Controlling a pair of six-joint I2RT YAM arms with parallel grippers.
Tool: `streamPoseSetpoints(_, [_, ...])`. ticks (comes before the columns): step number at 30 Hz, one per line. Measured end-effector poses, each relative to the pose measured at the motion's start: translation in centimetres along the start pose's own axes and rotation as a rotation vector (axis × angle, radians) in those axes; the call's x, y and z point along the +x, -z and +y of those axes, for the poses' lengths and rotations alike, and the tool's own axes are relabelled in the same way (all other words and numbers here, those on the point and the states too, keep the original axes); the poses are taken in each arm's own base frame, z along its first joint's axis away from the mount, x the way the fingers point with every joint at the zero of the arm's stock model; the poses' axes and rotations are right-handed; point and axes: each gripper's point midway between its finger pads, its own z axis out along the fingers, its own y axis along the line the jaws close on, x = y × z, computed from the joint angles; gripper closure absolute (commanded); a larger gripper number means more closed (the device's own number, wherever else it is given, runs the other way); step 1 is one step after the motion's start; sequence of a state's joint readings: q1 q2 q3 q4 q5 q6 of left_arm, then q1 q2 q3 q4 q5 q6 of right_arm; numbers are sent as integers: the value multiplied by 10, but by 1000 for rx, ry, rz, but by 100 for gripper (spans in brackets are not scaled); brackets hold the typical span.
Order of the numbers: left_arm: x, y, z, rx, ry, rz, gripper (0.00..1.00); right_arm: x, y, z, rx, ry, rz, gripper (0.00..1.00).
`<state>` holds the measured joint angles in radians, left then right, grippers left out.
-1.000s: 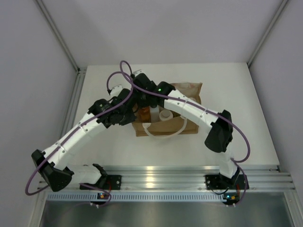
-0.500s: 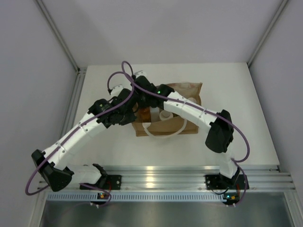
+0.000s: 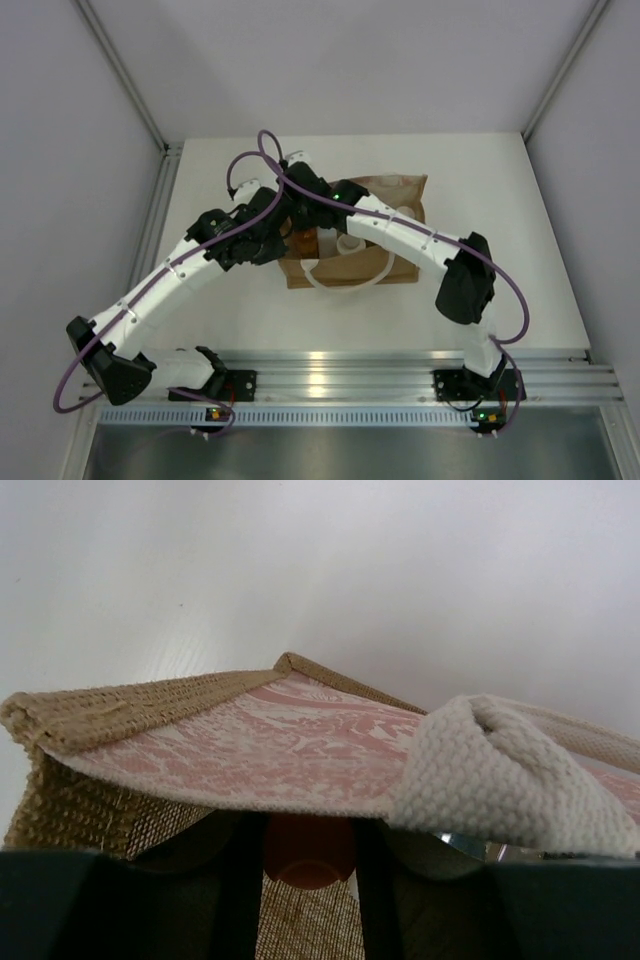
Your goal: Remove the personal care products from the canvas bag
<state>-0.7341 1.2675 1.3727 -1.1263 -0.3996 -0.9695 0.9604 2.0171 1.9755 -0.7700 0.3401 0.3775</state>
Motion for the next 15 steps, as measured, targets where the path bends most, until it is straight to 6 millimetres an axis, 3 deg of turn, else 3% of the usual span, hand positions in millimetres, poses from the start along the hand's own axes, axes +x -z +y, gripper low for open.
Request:
streamPoseSetpoints(10, [-2, 1, -1, 3, 2, -5, 100, 3, 15, -2, -13, -11, -19, 100])
streamPoseSetpoints(15, [-2, 1, -1, 4, 3, -6, 100, -10, 31, -1, -28, -22, -61, 100])
